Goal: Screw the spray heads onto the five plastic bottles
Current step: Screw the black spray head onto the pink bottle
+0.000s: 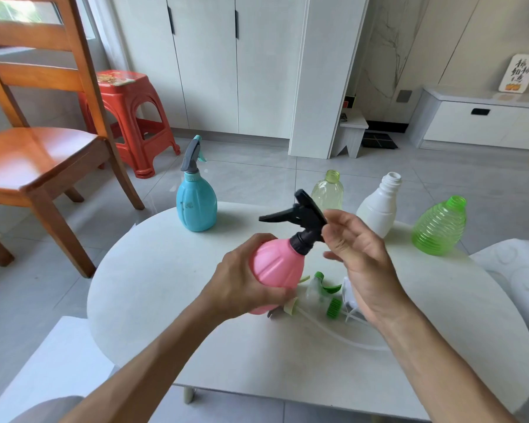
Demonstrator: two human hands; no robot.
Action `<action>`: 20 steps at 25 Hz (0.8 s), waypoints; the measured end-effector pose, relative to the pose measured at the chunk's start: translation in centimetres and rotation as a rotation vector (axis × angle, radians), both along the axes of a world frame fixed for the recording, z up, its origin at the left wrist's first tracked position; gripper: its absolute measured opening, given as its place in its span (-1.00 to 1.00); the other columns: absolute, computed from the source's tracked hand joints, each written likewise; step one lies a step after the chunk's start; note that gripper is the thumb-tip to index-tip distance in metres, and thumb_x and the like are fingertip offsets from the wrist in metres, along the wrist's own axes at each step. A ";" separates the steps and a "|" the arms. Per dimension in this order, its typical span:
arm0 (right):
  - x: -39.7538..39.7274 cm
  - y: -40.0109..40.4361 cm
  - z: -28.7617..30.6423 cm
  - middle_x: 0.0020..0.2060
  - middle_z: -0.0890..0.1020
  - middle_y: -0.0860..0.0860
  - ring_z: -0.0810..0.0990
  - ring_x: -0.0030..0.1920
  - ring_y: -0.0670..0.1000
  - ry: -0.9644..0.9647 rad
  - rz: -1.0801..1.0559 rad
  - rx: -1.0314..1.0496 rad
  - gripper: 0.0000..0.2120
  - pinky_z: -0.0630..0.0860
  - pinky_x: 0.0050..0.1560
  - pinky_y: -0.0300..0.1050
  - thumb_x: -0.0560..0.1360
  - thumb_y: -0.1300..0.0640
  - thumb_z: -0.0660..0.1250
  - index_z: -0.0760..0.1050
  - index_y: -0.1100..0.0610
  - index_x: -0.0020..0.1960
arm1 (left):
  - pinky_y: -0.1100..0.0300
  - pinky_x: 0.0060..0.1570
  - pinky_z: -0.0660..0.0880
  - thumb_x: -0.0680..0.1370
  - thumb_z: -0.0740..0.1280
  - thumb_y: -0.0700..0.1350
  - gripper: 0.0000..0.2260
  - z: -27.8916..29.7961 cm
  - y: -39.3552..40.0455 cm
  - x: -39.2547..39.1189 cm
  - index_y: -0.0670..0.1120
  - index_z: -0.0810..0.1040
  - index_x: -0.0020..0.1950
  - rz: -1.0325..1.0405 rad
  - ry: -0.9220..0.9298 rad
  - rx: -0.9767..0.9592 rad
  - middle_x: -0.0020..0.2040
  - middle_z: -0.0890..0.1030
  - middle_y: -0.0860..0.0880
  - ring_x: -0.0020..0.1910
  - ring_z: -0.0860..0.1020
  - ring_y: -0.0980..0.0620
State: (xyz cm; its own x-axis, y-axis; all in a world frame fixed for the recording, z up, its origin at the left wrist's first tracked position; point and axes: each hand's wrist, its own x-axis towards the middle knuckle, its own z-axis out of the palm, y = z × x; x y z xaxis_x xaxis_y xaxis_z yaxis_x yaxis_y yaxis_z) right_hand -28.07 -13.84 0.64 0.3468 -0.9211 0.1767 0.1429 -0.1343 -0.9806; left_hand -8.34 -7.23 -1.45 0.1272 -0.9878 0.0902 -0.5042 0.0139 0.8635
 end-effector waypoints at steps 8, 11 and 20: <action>0.4 0.5 0.0 0.26 0.63 0.12 0.52 0.36 0.13 -0.054 0.452 0.039 -0.53 0.43 0.33 -0.01 0.47 -0.15 0.41 0.57 0.11 0.27 | -0.08 0.06 0.63 0.25 0.60 -0.08 -0.35 1.3 0.2 0.9 0.11 0.50 0.30 -0.366 0.212 0.188 0.13 0.63 0.00 0.10 0.62 -0.03; 0.9 1.1 0.1 0.16 0.67 0.13 0.57 0.28 0.15 -0.087 0.317 0.019 -0.53 0.45 0.29 0.06 0.41 -0.17 0.47 0.60 0.12 0.17 | -0.04 0.06 0.63 0.22 0.64 -0.01 -0.24 0.9 0.7 0.0 0.15 0.44 0.37 -0.256 0.216 0.076 0.21 0.59 0.06 0.14 0.60 0.02; 0.5 0.3 1.6 0.22 0.65 0.11 0.54 0.34 0.10 -0.107 0.397 0.033 -0.66 0.43 0.33 -0.05 0.51 0.01 0.32 0.58 0.09 0.24 | 0.04 -0.25 0.67 0.11 0.63 0.09 -0.32 0.7 0.9 -1.3 0.23 0.48 0.19 -0.090 0.158 -0.007 -0.01 0.63 0.09 -0.09 0.65 0.07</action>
State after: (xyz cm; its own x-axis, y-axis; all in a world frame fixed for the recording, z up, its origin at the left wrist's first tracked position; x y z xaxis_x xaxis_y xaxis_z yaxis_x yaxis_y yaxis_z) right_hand -27.57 -13.54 2.28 0.6579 -0.7249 0.2040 0.2789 -0.0172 -0.9602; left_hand -9.67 -6.33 -0.72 0.0510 -0.9952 0.0831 -0.3590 0.0594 0.9315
